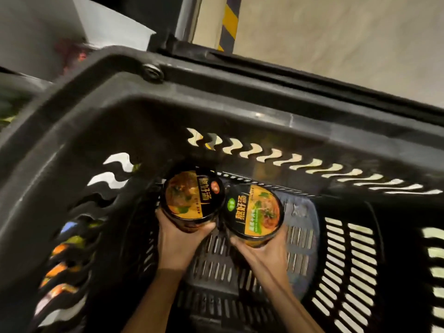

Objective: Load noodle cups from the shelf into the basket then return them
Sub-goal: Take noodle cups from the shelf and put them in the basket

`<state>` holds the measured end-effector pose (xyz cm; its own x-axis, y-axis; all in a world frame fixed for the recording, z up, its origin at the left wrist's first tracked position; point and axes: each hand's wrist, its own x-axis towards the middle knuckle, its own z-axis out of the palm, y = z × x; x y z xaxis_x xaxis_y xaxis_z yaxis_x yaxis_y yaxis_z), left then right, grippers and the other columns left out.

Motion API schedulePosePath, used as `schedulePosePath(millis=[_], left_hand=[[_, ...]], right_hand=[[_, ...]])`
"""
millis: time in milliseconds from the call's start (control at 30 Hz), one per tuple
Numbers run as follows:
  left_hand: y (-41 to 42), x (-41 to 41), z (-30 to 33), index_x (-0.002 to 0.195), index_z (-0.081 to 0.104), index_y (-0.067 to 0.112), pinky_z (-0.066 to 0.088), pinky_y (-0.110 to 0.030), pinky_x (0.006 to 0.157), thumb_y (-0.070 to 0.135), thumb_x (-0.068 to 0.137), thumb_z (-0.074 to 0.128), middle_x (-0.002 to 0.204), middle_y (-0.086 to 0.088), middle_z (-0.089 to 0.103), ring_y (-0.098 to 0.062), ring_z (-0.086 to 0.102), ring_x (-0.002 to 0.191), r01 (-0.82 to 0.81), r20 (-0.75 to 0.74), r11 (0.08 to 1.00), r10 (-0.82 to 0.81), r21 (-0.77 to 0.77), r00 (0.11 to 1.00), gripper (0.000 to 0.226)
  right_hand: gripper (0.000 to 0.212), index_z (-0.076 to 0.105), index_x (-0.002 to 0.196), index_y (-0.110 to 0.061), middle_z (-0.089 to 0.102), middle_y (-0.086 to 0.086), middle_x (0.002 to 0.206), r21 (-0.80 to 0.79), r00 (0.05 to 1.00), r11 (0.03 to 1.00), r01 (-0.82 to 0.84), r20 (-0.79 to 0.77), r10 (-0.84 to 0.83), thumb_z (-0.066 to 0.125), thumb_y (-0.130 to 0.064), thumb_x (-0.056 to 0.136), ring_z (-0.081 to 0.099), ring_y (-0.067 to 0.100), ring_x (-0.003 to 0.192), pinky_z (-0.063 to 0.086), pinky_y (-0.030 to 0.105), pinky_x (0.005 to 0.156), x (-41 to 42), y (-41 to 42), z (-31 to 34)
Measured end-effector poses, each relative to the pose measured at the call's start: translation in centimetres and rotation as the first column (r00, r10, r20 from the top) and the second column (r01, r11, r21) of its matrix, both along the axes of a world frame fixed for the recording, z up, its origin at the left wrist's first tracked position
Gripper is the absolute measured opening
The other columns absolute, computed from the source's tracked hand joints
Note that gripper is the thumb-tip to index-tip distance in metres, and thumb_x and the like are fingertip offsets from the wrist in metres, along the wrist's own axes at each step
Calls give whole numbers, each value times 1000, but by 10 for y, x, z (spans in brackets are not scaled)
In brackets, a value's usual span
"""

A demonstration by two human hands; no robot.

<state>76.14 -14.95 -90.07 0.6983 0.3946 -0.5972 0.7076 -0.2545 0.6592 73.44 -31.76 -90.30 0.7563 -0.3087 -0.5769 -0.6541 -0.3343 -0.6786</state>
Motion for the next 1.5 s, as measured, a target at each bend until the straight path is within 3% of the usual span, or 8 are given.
schedulePosePath(millis=[233,433,567,700,833,1000,1267,1500], left_hand=[[1,-17,-18,136,35,4,35,-41,108,20,44,92,135,-16,46,-26,44,126,5,-40,1000,-4,15,999,110],[12,-31,-3,128,41,9,38,-33,98,-16,55,78,126,-12,53,-25,51,116,-220,-236,944,162,-245,958,85],[19,-30,12,123,41,22,44,-36,92,-11,74,68,111,-10,60,-26,59,99,-402,-388,784,224,-473,894,65],[22,-34,13,130,41,20,43,-31,89,9,92,53,112,-12,61,-21,64,89,-419,-382,775,249,-473,890,41],[20,-35,12,128,45,16,45,-31,87,11,93,50,105,-9,62,-20,64,87,-423,-355,793,280,-437,892,36],[24,-31,14,125,47,12,44,-34,88,7,93,50,111,-17,59,-23,63,85,-433,-332,795,308,-425,891,32],[25,-27,18,130,46,8,53,-28,77,6,93,49,103,-18,61,-20,66,75,-429,-295,788,324,-441,899,37],[19,-11,15,129,48,8,56,-19,68,4,94,48,97,-12,65,-18,67,76,-435,-210,786,381,-440,900,36]], right_hand=[[98,36,131,-17,54,-3,119,55,998,998,13,-56,-10,92,-27,52,54,11,107,40,16,87,-23,-15,-8],[102,40,126,-11,60,-1,116,265,976,963,55,-220,5,87,-36,39,58,17,109,46,13,83,-38,-25,0],[57,40,122,-21,57,-3,106,354,932,908,226,-351,-95,75,-16,78,57,16,98,47,24,84,-34,-33,13],[27,51,118,-10,64,20,112,333,887,871,361,-412,-210,54,-15,92,69,15,68,54,21,54,-37,-40,7],[51,59,104,-28,68,15,107,166,916,941,296,-328,-230,63,-66,70,68,27,88,55,47,82,-38,-34,7],[21,46,118,-18,64,16,101,256,898,878,405,-293,-329,47,-16,97,69,14,64,55,20,56,-16,-27,8],[36,43,131,-8,65,17,105,248,902,882,401,-273,-334,49,-15,97,64,25,74,54,16,56,-4,-22,-1],[35,45,129,-19,65,17,108,189,907,903,387,-252,-336,53,-20,95,65,37,94,52,51,88,-6,-18,-4]])
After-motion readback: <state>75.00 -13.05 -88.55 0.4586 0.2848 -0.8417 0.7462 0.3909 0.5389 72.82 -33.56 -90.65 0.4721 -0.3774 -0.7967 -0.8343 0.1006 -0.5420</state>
